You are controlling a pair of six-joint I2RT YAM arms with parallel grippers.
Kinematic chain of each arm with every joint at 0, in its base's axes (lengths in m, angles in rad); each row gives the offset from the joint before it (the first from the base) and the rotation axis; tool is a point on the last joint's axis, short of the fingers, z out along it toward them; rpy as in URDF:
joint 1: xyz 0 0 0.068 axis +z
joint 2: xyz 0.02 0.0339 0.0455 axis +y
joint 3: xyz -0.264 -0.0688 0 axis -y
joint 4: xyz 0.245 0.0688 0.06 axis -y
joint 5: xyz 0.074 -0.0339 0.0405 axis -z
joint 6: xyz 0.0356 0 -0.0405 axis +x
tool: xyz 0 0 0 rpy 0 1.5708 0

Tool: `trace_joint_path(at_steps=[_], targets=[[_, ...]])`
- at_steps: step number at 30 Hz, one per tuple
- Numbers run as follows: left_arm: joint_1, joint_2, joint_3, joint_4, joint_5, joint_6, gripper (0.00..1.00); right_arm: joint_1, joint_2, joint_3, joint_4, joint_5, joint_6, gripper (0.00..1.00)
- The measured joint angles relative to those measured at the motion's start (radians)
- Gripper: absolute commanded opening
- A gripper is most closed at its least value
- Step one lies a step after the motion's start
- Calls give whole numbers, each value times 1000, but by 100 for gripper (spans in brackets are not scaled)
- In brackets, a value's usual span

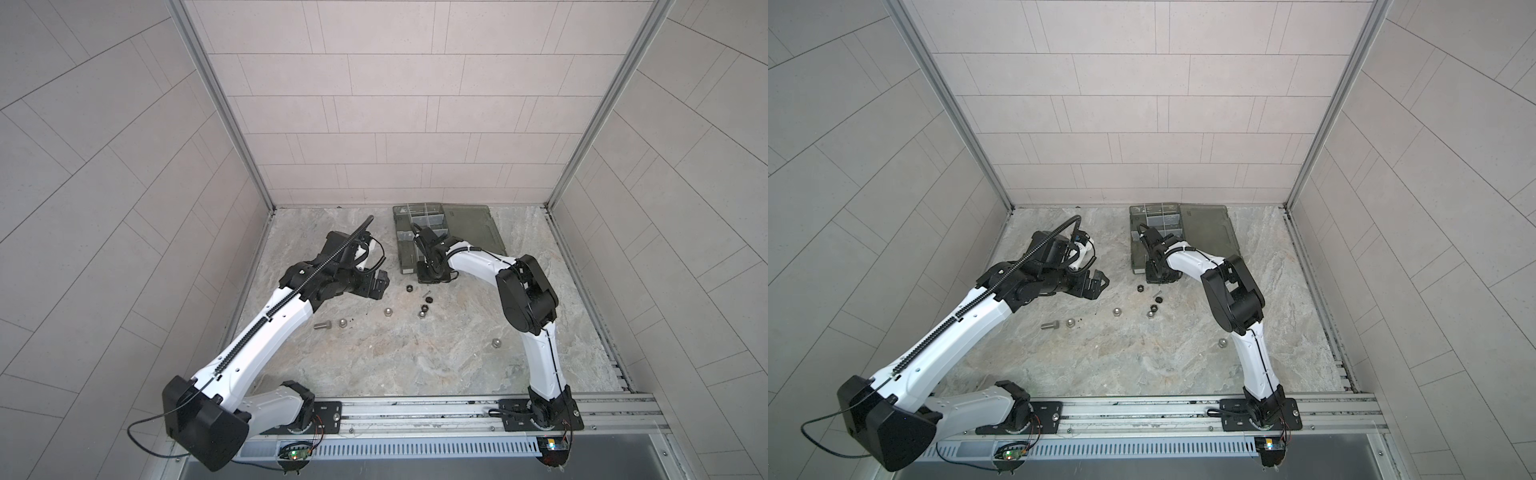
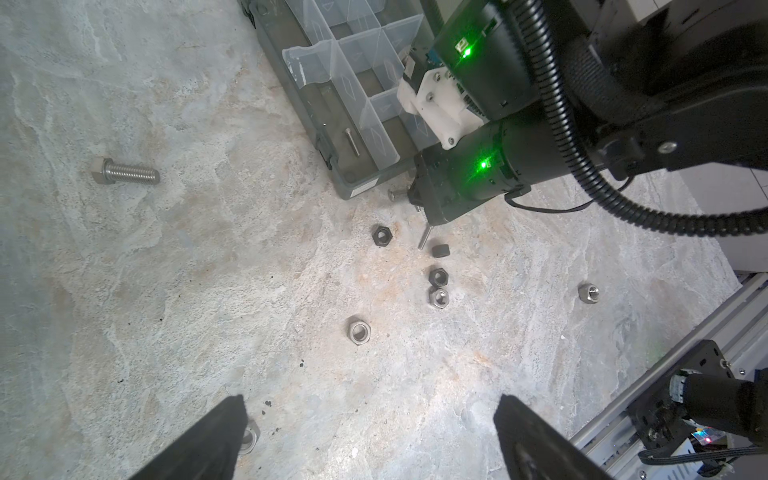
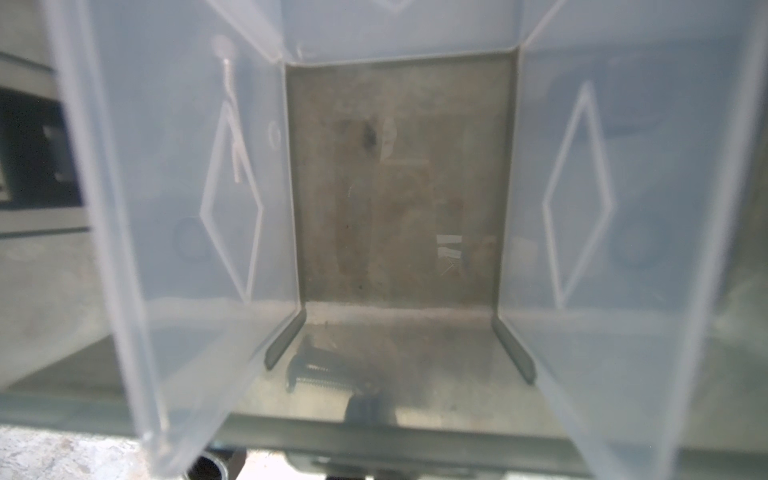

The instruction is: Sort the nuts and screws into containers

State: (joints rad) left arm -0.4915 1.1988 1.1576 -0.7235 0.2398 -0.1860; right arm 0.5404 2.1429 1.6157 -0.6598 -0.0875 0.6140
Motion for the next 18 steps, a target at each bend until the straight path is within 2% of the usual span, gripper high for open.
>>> trace_joint_path(at_steps=[18], targets=[[0, -38, 0, -1, -20, 0, 100, 2, -61, -48, -58, 11, -9, 0]])
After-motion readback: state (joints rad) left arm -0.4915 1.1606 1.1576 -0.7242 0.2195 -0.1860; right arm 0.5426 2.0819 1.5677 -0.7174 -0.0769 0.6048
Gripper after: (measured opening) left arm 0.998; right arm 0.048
